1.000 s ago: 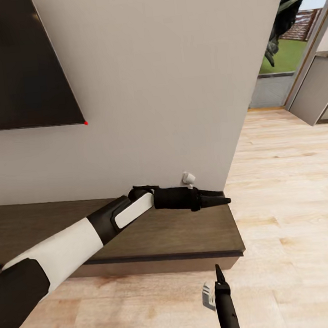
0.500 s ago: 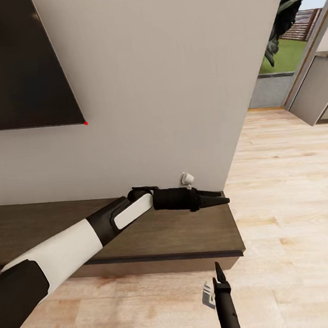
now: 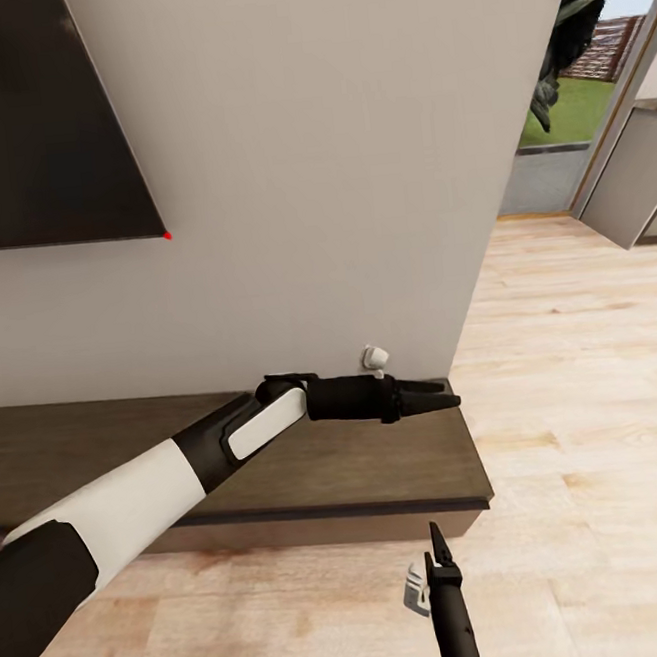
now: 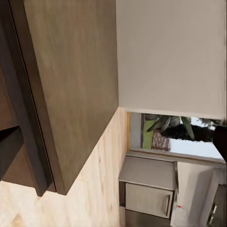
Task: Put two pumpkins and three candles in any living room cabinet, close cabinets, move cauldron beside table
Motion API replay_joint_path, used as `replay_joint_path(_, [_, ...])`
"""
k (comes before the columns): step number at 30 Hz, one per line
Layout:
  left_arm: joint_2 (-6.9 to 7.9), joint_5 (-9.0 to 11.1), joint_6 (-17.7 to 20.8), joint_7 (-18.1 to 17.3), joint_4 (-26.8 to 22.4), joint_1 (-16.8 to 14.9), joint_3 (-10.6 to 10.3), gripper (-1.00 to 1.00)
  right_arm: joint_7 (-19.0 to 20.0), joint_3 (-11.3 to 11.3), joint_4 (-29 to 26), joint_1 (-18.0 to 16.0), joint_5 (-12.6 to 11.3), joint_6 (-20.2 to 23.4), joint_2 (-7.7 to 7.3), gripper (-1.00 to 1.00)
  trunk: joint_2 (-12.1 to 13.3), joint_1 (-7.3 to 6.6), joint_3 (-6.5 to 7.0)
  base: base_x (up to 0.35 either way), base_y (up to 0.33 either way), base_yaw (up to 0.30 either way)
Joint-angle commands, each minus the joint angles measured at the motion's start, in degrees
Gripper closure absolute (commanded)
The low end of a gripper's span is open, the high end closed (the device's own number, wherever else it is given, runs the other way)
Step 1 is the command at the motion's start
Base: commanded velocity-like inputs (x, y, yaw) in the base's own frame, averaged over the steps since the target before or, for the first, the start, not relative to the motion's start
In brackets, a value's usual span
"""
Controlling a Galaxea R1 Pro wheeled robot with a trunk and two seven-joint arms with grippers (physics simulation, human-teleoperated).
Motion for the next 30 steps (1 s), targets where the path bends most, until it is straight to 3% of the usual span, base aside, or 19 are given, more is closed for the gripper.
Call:
replay_joint_path(1, [-0.03,0.0,-0.01,0.0,-0.01,0.0,0.0,-1.0,-0.99,0.01,0.14,0.0,-0.01,0.04,0.02,-1.0,-0.42,0.23,-0.18,0.0,0.0,0.0])
replay_joint_path(8, [-0.06,0.02,-0.03,0.0,-0.14,0.0,0.0,-1.0,-4.28,0.01,0.38,0.0,0.01,0.16,-0.26,-1.0,-3.22,1.76,-1.44,0.0,0.0,0.0])
replay_joint_path(19, [-0.39,0.03,-0.03,-0.07,-0.15,0.0,0.0,-1.0,-4.64,0.25,0.33,0.0,0.11,-0.14,-1.74,-1.0,-7.64,4.18,-3.42,0.0,0.0,0.0])
replay_joint_path(30, [-0.57,0.02,-0.03,-0.02,-0.15,0.0,0.0,-1.0,-6.88,0.11,-0.19,-0.07,0.01,-0.31,-2.08,-1.0,-12.05,6.59,-5.39,0.0,0.0,0.0])
